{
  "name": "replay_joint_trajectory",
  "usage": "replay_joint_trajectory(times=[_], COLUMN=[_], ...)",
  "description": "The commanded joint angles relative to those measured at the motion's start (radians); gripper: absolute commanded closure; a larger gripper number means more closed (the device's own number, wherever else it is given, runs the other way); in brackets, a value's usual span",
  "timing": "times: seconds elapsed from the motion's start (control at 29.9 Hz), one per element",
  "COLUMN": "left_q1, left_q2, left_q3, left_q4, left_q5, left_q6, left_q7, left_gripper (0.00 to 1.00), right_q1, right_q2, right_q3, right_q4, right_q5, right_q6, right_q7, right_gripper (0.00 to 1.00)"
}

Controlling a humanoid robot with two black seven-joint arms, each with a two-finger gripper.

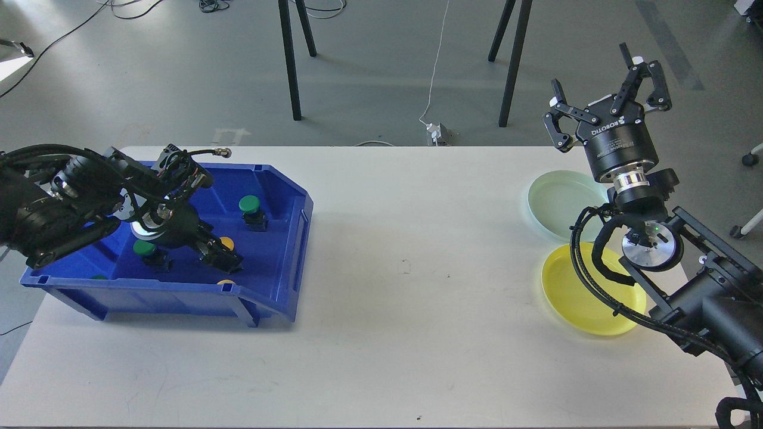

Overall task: Pass button and place on color plate
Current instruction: 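Grasp the yellow button in the bin with the left gripper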

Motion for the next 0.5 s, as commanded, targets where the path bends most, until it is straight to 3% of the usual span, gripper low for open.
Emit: replay_joint_trajectory(times=[0.0,0.47], left_q1=[0.004,0.010], left_q2=[-0.003,-0.005], left_q3=[0.001,0.000], left_q4=[0.008,0.011], left_q5=[0.000,0.000], left_q6=[0.000,0.000], left_q7=[0.000,0.000], left_gripper=[0.04,0.22], right_q1=[-0.014,-0.029], right_q2=[-0.001,-0.008], right_q3=[0.002,0.008], right_q4=[0.008,0.016], right_q5=[0.000,0.000], right_q6=[0.001,0.003], right_q7=[0.000,0.000], right_gripper=[0.01,0.01])
